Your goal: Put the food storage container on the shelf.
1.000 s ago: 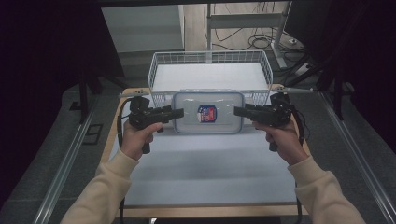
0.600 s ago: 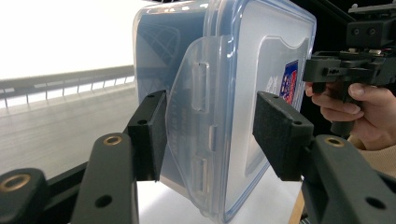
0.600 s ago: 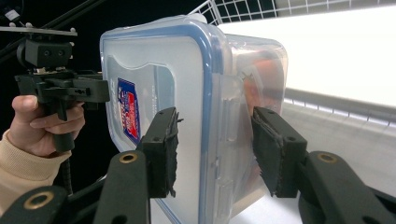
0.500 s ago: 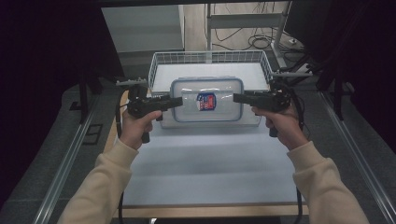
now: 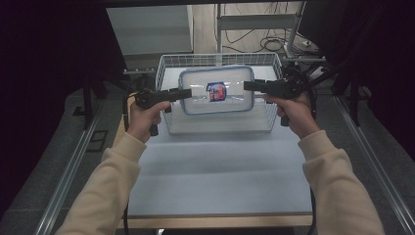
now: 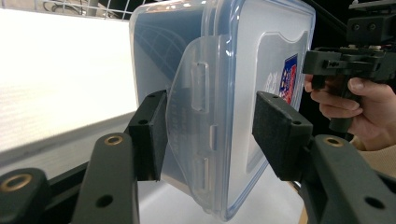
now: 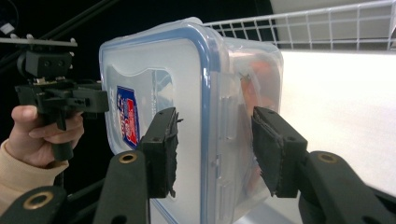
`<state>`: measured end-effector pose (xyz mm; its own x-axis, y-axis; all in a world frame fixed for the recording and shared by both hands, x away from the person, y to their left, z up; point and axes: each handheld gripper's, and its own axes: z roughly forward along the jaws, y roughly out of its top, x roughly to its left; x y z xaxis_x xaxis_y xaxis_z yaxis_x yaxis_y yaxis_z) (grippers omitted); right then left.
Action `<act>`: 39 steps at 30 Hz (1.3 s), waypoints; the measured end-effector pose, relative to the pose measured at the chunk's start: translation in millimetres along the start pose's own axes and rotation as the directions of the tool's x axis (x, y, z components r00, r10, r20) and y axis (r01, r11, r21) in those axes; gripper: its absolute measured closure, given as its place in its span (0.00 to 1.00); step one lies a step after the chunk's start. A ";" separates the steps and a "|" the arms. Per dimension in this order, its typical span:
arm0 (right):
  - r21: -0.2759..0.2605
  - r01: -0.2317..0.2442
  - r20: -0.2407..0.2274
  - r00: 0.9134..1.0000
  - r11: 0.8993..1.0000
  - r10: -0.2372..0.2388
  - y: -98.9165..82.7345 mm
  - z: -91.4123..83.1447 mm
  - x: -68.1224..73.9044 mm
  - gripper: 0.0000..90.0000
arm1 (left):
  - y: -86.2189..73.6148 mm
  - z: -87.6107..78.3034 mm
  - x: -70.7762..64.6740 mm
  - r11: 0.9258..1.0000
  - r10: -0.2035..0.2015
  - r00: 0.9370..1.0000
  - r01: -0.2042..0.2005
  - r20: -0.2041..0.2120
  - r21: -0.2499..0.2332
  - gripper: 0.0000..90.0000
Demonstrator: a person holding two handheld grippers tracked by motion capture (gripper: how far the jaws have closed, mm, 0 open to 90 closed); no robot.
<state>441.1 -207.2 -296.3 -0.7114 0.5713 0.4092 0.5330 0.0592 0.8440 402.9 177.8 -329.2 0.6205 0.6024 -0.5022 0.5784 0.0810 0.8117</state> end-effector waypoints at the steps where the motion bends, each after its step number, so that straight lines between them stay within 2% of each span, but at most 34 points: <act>1: -0.002 -0.003 0.001 1.000 1.000 0.003 2.0 1.0 -1.6 0.58 | 1.8 1.5 1.9 1.000 -0.005 1.000 0.005 0.003 0.004 0.52; 7: -0.004 -0.024 0.014 1.000 1.000 0.024 13.1 6.7 -10.7 0.58 | 14.4 9.7 11.4 1.000 -0.025 1.000 0.025 0.010 0.000 0.52; 12: -0.006 -0.029 0.024 0.999 1.000 0.029 19.8 11.6 -15.9 0.58 | 26.9 14.5 17.8 1.000 -0.020 1.000 0.020 0.004 0.000 0.52; 14: -0.006 -0.037 0.031 0.999 0.999 0.037 22.5 13.6 -18.3 0.58 | 30.0 18.1 20.7 0.999 -0.037 0.999 0.037 0.003 0.007 0.52; 17: -0.003 -0.043 0.050 0.998 0.999 0.043 24.8 18.0 -25.0 0.58 | 33.2 23.8 23.5 0.999 -0.038 0.999 0.038 -0.020 0.012 0.52; 19: 0.005 -0.061 0.044 0.997 0.998 0.060 24.7 21.5 -31.3 0.58 | 36.1 25.6 27.4 0.999 -0.042 0.999 0.042 -0.014 0.013 0.52; 21: -0.010 -0.081 0.036 0.996 0.997 0.081 25.6 23.0 -36.3 0.58 | 39.2 27.7 30.0 0.999 -0.042 0.999 0.042 -0.010 0.015 0.52; 24: -0.018 -0.088 0.039 0.995 0.996 0.088 27.5 25.0 -39.6 0.58 | 42.7 31.3 34.6 0.998 -0.052 0.999 0.052 -0.007 0.019 0.52; 27: -0.022 -0.096 0.049 0.994 0.995 0.097 29.3 26.1 -41.8 0.58 | 46.2 35.9 39.3 0.996 -0.088 0.996 0.088 -0.003 0.013 0.52; 32: -0.023 -0.121 0.070 0.990 0.992 0.122 33.0 31.8 -46.5 0.56 | 51.5 43.4 48.5 0.988 -0.152 0.988 0.152 -0.002 0.005 0.50; 37: -0.034 -0.141 0.088 0.986 0.989 0.144 33.4 37.0 -51.9 0.55 | 55.5 49.9 50.0 0.988 -0.152 0.988 0.153 -0.029 0.020 0.47; 39: -0.026 -0.127 0.107 0.986 0.992 0.129 32.9 39.8 -51.9 0.59 | 55.9 54.0 52.0 0.987 -0.154 0.987 0.156 -0.047 0.043 0.42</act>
<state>513.8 -202.3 -303.6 -0.5836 0.6587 0.4750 0.6066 -0.0352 0.7942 496.1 170.8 -326.1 0.4986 0.6191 -0.6068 0.6903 0.1399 0.7099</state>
